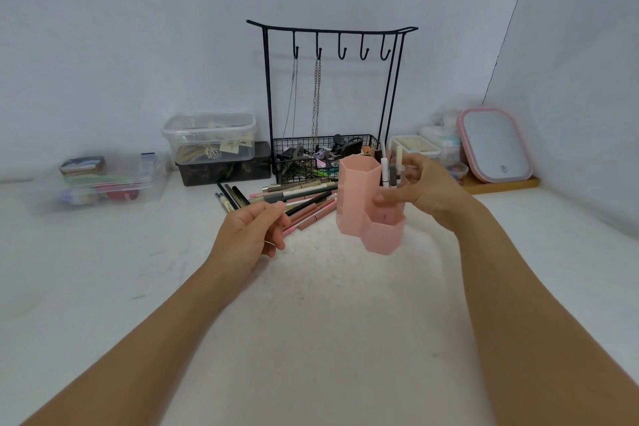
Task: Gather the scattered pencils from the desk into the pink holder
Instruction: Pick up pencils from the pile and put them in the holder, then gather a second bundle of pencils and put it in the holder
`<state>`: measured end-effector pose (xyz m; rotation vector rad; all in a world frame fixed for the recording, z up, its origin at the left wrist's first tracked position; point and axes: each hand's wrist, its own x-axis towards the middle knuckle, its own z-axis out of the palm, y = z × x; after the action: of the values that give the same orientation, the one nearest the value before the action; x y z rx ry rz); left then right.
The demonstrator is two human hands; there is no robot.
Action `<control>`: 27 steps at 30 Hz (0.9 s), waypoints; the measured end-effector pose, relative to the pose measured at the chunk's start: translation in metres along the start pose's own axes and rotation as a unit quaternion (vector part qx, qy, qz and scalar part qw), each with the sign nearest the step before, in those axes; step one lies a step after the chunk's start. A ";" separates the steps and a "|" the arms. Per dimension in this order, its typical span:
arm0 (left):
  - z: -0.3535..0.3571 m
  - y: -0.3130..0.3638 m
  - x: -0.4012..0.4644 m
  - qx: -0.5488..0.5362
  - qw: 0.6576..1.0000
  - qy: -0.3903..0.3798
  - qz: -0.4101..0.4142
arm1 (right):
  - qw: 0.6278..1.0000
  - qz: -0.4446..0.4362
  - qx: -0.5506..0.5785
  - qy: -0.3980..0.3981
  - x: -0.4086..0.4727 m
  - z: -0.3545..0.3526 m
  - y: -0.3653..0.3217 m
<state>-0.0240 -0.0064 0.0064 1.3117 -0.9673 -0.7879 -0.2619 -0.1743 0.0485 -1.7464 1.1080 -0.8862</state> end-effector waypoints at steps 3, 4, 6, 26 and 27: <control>-0.001 -0.001 0.001 0.005 1.000 -0.002 0.004 | 0.999 0.016 0.052 -0.003 0.001 -0.003 0.004; -0.001 -0.001 0.001 0.005 1.000 -0.002 0.005 | 0.998 0.014 0.062 -0.009 0.002 -0.004 0.003; -0.001 -0.001 0.002 0.007 1.000 -0.001 0.006 | 0.998 -0.002 0.060 0.014 -0.001 -0.005 -0.009; -0.014 -0.005 0.013 0.052 0.990 0.131 0.030 | 0.859 -0.119 -0.493 -0.065 -0.036 0.096 -0.033; -0.017 -0.007 0.015 0.061 0.987 0.148 0.028 | 0.865 -0.110 -0.486 -0.056 -0.034 0.096 -0.029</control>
<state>-0.0020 -0.0140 0.0018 1.4548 -0.8185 -0.4785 -0.1801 -0.1087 0.0356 -2.7461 1.4154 -0.3116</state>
